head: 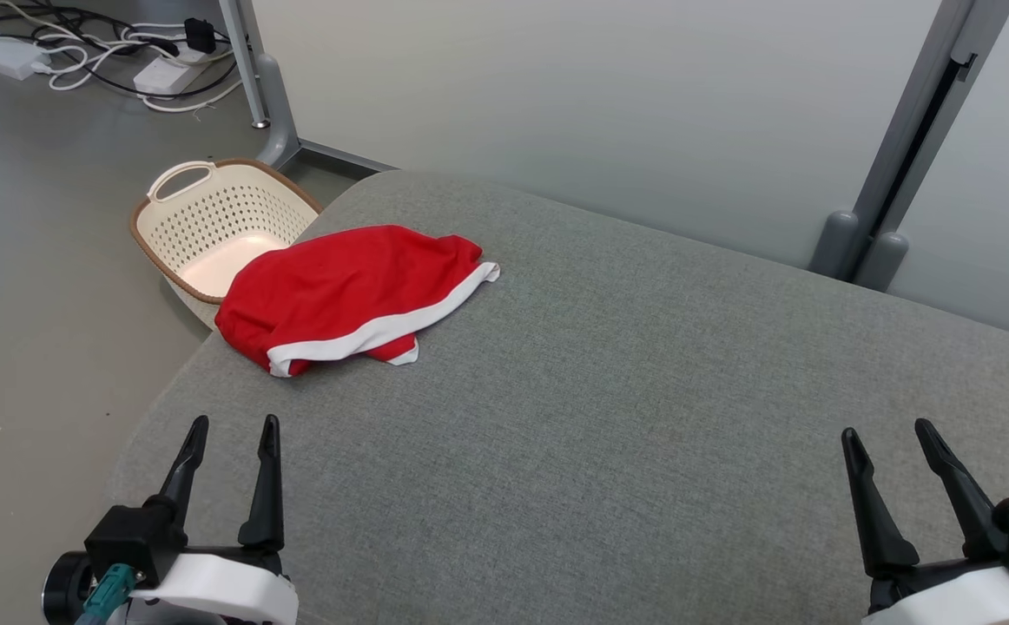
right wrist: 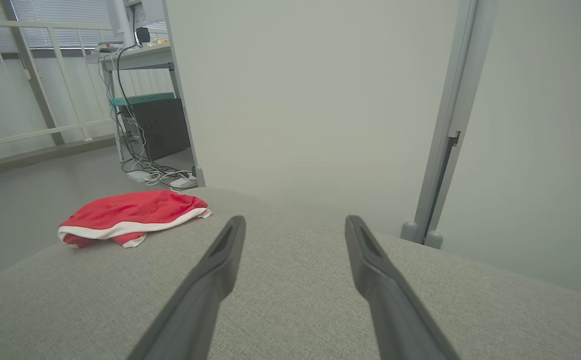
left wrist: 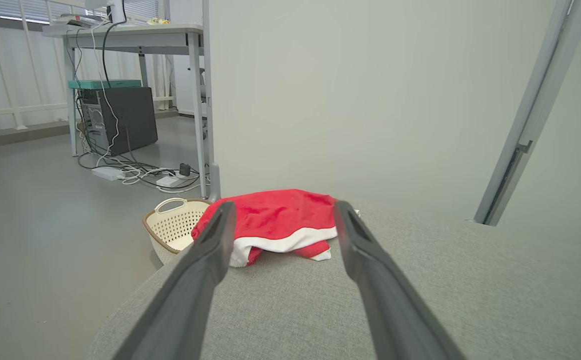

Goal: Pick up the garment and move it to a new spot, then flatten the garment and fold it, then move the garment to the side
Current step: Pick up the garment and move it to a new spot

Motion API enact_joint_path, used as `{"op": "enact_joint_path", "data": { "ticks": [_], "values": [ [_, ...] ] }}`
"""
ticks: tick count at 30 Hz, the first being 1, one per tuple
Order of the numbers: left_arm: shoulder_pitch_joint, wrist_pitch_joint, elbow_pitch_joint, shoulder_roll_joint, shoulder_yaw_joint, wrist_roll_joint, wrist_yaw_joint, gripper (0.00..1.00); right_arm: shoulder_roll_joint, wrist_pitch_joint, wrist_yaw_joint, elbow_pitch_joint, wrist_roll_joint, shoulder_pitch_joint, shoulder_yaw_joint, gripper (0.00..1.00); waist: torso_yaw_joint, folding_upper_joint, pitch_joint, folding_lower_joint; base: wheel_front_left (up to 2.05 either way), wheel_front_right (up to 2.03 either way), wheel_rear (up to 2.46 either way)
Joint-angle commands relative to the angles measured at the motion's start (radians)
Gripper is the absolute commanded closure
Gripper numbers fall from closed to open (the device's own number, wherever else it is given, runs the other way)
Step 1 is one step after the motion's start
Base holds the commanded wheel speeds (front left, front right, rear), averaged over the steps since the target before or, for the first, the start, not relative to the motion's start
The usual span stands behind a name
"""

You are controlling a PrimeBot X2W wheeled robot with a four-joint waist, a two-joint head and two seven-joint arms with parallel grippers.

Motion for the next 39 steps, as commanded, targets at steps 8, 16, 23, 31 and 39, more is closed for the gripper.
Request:
{"op": "enact_joint_path", "data": {
  "ticks": [8,16,23,31,39],
  "values": [
    [-0.04,-0.004,0.001,-0.017,0.024,0.023,-0.005,0.0,0.008,0.012,0.0,-0.033,-0.006,0.014,-0.017,0.0,-0.004,-0.0001,0.025,0.0,0.0,0.0,0.0],
    [-0.243,-0.002,0.118,-0.062,0.046,-0.018,-0.026,0.0,-0.046,0.089,0.0,-0.142,-0.024,-0.077,-0.014,0.0,-0.101,-0.0001,0.257,0.0,0.0,0.0,0.0],
    [-0.516,-0.002,0.438,-0.053,0.077,-0.065,-0.083,0.0,-0.093,0.126,0.0,-0.215,-0.023,-0.156,-0.036,0.0,-0.181,-0.0001,0.451,0.0,0.0,0.0,0.0],
    [-0.747,0.106,0.831,0.018,0.065,-0.091,-0.119,0.0,-0.108,0.111,0.0,-0.207,-0.015,-0.214,-0.038,0.0,-0.223,-0.0001,0.534,0.0,0.0,0.0,0.0],
    [-0.841,0.091,0.946,0.055,0.057,-0.09,-0.123,1.0,-0.094,0.09,0.0,-0.183,-0.013,-0.224,-0.05,0.0,-0.214,-0.0001,0.519,0.0,0.0,0.0,0.0]
  ]
}}
